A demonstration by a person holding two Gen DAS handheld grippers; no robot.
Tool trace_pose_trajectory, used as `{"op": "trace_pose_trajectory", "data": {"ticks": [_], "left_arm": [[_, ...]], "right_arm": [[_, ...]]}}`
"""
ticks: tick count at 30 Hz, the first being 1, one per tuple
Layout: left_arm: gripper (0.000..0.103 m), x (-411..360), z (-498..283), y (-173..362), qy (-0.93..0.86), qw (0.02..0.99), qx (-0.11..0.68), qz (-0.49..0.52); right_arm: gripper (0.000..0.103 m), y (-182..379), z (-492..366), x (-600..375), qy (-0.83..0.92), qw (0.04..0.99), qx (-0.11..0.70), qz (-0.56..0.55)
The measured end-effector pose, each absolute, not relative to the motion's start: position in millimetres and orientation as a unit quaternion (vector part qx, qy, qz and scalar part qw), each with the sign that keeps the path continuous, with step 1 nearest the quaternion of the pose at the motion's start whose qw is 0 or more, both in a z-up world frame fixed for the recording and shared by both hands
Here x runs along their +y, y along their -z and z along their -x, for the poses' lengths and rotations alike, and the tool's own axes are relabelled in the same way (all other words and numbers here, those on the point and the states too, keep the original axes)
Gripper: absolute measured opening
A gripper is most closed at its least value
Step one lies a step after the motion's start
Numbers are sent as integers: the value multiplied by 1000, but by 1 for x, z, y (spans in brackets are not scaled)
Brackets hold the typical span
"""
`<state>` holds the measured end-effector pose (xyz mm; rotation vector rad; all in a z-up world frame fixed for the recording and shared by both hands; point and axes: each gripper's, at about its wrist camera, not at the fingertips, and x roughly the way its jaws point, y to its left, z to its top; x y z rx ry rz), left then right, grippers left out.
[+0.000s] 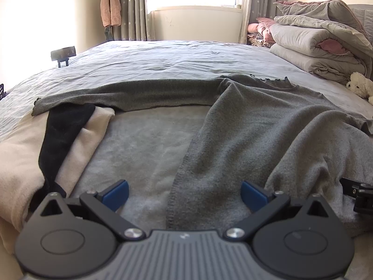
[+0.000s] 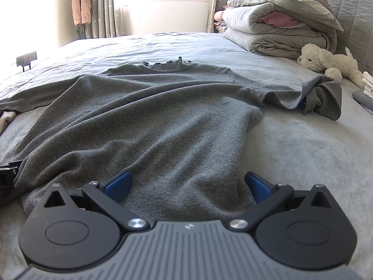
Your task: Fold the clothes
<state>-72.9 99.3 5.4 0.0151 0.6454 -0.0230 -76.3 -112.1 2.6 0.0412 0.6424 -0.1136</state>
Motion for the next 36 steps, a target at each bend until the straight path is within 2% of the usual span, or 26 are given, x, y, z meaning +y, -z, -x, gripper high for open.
{"op": "trace_pose_trajectory", "data": {"ticks": [12,19,26,34,36], "left_arm": [[103,99,71,-5,11,947,322,-9],[103,110,73,-17,17,935,355,5],[102,133,91,-32,32,917,396,41],[102,163,121,-51,49,918,382,97],[98,167,125,-53,52,920,376,99]], "right_arm": [[103,-3,76,-114,54,947,316,-25],[103,-17,76,-127,29,933,360,-11],[103,-38,111,-169,17,927,356,-118],[103,-47,132,-171,-12,922,370,-110],[102,-46,137,-174,-18,921,370,-125]]}}
